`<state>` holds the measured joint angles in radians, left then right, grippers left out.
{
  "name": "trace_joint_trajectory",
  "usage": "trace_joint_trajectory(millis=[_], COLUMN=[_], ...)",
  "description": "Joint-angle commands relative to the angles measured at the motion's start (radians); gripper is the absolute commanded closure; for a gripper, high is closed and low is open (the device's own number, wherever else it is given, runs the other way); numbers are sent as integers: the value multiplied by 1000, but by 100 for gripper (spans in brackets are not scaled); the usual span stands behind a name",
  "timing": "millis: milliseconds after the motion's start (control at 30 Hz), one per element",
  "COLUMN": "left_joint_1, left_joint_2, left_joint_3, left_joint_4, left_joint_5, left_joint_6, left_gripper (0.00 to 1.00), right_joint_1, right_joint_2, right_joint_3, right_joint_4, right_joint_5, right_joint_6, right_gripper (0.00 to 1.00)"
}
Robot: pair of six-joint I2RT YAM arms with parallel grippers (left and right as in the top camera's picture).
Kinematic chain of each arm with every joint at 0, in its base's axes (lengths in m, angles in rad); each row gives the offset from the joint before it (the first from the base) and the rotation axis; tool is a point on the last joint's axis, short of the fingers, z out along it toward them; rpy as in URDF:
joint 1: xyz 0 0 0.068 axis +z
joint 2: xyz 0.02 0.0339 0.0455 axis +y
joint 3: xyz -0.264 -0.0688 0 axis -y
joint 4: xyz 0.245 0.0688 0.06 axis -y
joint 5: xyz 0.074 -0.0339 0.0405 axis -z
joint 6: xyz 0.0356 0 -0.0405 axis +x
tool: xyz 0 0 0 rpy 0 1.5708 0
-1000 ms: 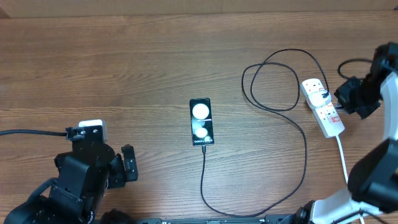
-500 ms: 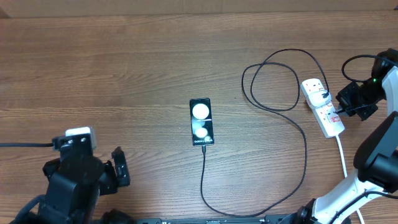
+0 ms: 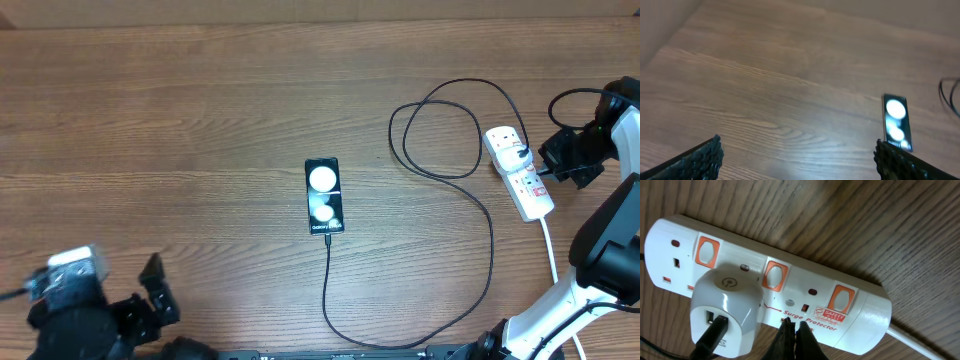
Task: Plug charger to phone and switch on socket
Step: 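Move the right gripper over the white power strip's socket switch, then press down the orange socket switch with the right gripper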
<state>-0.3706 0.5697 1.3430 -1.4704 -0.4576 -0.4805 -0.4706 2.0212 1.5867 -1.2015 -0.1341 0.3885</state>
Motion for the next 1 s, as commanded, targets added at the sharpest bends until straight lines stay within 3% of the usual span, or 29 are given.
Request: trace_joint_trajectory(millis=[0, 333, 533, 967], left_joint_1=[59, 149, 154, 154], left_joint_2=[-55, -137, -141, -141], left_joint_3=[0, 0, 0, 0], left_joint_4=[0, 0, 0, 0], left_joint_5=[-21, -20, -21, -21], left_joint_6=[-14, -14, -14, -14], left_gripper=[0, 0, 0, 0], right_joint_1=[-1, 11, 11, 29], right_joint_2=[7, 63, 63, 130], right_joint_3=[26, 58, 147, 148], right_joint_4=[10, 3, -48, -45], right_joint_5=[-10, -5, -3, -54], right_joint_6=[3, 3, 6, 7], right_gripper=[96, 96, 96, 96])
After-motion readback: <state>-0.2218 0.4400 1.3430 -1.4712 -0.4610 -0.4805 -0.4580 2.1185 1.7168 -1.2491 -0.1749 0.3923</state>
